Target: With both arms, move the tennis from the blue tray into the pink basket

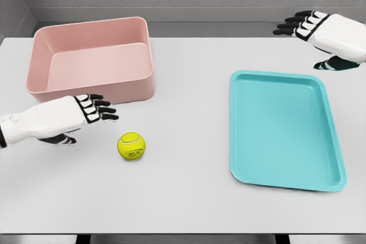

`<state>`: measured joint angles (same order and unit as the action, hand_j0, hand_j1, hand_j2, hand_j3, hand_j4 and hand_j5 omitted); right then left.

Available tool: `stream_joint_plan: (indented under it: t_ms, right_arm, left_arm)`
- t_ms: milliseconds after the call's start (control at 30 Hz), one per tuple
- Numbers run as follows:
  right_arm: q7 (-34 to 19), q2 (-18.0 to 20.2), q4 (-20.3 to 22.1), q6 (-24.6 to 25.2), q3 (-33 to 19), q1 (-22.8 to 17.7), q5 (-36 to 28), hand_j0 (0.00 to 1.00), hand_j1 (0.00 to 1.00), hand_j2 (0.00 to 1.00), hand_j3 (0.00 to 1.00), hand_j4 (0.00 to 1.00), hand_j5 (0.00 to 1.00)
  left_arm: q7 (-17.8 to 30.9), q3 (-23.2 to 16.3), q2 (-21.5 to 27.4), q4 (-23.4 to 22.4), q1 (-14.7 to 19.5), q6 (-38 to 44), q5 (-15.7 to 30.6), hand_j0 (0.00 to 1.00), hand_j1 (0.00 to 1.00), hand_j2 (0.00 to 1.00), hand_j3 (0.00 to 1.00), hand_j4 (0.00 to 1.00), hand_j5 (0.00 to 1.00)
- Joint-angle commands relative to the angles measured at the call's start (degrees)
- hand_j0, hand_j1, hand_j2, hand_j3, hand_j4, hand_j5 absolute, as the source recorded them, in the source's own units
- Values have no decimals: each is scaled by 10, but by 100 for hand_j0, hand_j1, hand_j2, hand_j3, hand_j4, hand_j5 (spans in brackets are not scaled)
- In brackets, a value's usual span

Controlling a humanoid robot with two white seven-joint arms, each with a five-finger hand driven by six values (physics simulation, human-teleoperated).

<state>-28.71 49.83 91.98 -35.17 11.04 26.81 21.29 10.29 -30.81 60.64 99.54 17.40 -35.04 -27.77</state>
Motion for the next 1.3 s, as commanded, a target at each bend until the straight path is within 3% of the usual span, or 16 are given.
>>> stream_joint_plan:
  t_ms: [0,133,500,633,1267]
  right_arm:
    - [1,3,-5,2,-8,-1,-5,100,100,100,100,100,100]
    - [1,9,-7,2,-35,-26,-5,100,100,100,100,100,100]
    - [3,6,-3,2,-37,-58,-6,100,100,100,100,100,100]
    - [3,5,-4,2,-37,-71,-36,100,100,100,100,100,100]
    - [3,3,-7,2,-59,-105,-50,100,100,100,100,100,100]
  left_arm:
    - [0,-35,-10,-1,3,0,0,100,100,100,100,100,100]
    - [0,-46,-17,0,11,0,1,100,100,100,100,100,100]
    - [4,-97,-47,0,60,0,0,100,100,100,100,100,100]
    - [9,-116,-67,-1,76,0,-5,100,100,100,100,100,100]
    - [9,-146,-86,-16,84,0,-20,100,100,100,100,100,100]
